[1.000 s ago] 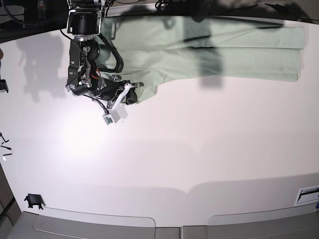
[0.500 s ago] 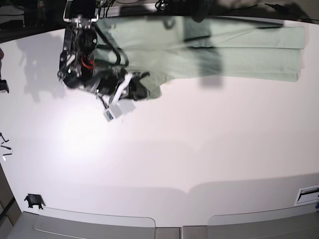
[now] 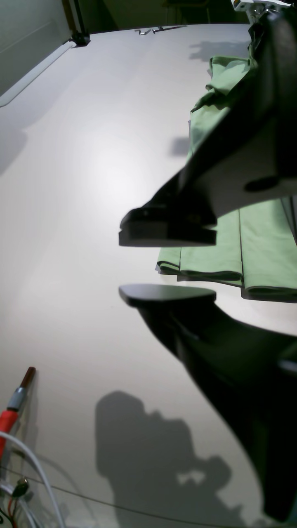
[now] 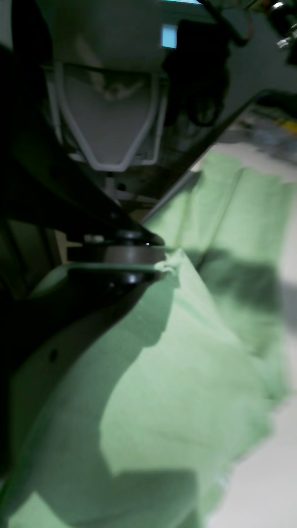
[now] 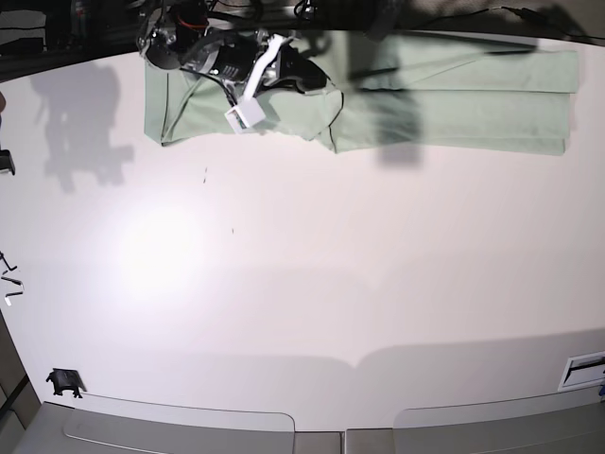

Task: Fold the T-shirt properly
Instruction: 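Lay the folded edge down and open both grippers, raising them, then move the left gripper to the shirt's hem end and grasp it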

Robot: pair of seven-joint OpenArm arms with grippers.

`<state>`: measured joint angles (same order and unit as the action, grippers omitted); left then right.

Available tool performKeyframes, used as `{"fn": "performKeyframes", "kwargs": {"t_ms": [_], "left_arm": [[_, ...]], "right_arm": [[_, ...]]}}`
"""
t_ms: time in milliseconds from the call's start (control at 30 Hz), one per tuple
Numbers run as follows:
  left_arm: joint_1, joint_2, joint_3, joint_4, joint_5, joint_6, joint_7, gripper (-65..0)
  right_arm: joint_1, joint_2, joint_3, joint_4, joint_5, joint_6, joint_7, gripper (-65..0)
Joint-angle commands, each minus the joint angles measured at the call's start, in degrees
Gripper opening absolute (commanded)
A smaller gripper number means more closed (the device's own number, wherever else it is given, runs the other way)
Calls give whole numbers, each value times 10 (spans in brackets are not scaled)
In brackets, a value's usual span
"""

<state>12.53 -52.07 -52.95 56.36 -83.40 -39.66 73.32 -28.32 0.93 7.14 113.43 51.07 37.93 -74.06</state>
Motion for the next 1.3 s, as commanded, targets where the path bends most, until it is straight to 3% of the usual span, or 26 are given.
{"fn": "performKeyframes", "kwargs": {"t_ms": [0, 300, 367, 433, 600, 733, 867, 933, 1000, 1100, 1267], "left_arm": [[-3, -21, -6, 7, -16, -3, -9, -507], [-3, -21, -6, 7, -16, -3, -9, -507], [-3, -21, -6, 7, -16, -3, -9, -507], [-3, -21, -6, 7, -16, -3, -9, -505], [-1, -21, -6, 7, -16, -3, -8, -403], [23, -17, -6, 7, -16, -3, 0, -383], [62, 17, -6, 7, -16, -3, 0, -383], [81, 44, -6, 7, -16, -3, -1, -381], [95, 72, -6, 7, -16, -3, -1, -339], [99, 109, -6, 7, -16, -3, -9, -264], [99, 151, -1, 7, 43, -3, -70, -261]], "right_arm": [[-2, -1, 0, 12, 17, 3, 2, -650], [-14, -2, 0, 12, 14, 4, -42, -639], [-25, -2, 0, 12, 15, 4, -38, -514], [-36, -1, 0, 13, 16, 4, -29, -447], [-39, -1, 0, 54, 17, 3, -28, -444], [-39, -1, 6, 114, 10, 5, 4, -444], [-25, -3, 33, 132, -84, 0, 87, -444], [-11, -3, 52, 132, -136, -23, 113, -444], [5, -3, 74, 132, -167, -35, 123, -444], [23, -3, 106, 132, -186, -37, 131, -444], [32, -3, 154, 132, -210, -37, 154, -444]]}}
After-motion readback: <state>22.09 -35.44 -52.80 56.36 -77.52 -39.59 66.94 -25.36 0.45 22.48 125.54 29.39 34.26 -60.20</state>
